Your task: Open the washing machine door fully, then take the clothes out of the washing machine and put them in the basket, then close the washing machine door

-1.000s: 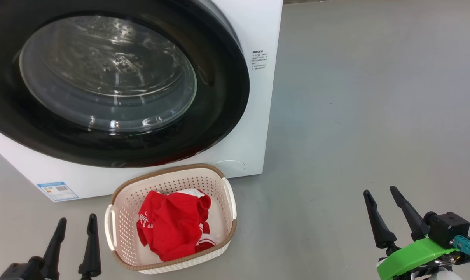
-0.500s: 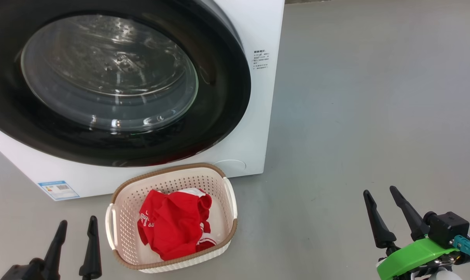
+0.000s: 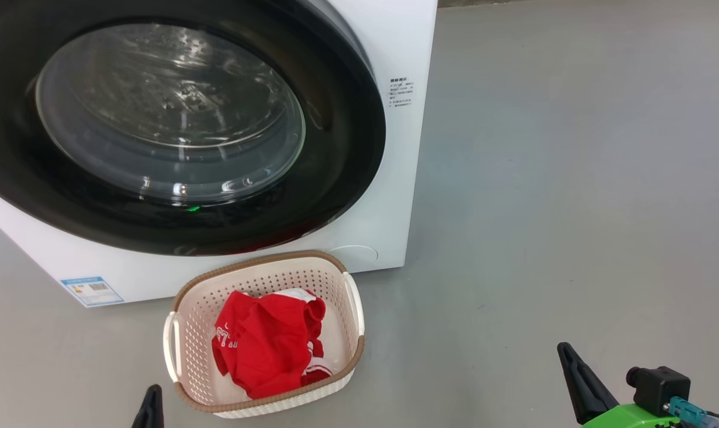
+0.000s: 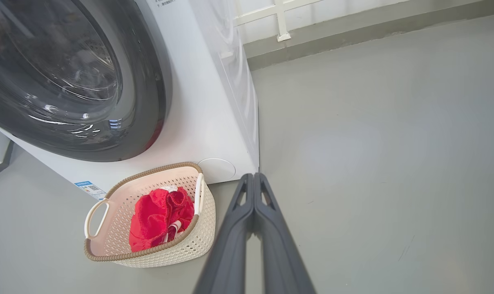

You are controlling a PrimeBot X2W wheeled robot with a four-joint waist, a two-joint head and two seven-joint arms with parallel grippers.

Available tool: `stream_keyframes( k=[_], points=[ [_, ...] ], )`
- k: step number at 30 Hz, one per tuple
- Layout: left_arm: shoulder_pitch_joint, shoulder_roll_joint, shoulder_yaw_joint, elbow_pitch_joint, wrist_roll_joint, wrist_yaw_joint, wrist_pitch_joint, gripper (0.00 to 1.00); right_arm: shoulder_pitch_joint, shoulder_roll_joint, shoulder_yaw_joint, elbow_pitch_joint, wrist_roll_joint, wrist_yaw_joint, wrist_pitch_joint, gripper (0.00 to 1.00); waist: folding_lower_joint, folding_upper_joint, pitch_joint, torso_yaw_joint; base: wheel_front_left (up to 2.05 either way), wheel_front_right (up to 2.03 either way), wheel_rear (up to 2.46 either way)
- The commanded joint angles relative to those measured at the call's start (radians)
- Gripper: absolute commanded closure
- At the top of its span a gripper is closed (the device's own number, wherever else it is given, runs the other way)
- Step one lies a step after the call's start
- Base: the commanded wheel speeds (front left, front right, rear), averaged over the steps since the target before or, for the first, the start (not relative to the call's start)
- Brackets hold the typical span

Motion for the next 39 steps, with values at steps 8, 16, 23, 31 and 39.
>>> stream_keyframes(
  k=[8,16,23,31,39],
  points=[
    [-0.028,0.009,0.016,-0.023,-0.103,0.000,0.026,1.00,-0.019,-0.005,-0.013,-0.033,0.114,0.000,0.027,1.00,-0.0002,0.0000,-0.004,0.006,0.00,0.00,0.00],
    [-0.039,0.009,0.025,-0.026,-0.183,-0.001,0.050,1.00,-0.023,-0.001,-0.021,-0.042,0.197,0.000,0.049,1.00,-0.0002,0.0000,-0.009,0.012,0.00,0.00,0.00],
    [-0.047,0.009,0.032,-0.030,-0.252,-0.001,0.070,1.00,-0.026,0.004,-0.030,-0.049,0.269,-0.001,0.069,1.00,-0.0002,0.0000,-0.013,0.016,0.00,0.00,0.00],
    [-0.055,0.008,0.039,-0.035,-0.321,-0.001,0.090,1.00,-0.029,0.008,-0.038,-0.057,0.340,-0.001,0.088,1.00,-0.0002,0.0000,-0.017,0.021,0.00,0.00,0.00],
    [-0.065,0.008,0.047,-0.039,-0.400,-0.001,0.113,1.00,-0.032,0.013,-0.048,-0.066,0.422,-0.001,0.111,1.00,-0.0002,0.0000,-0.021,0.026,0.00,0.00,0.00]
  ],
)
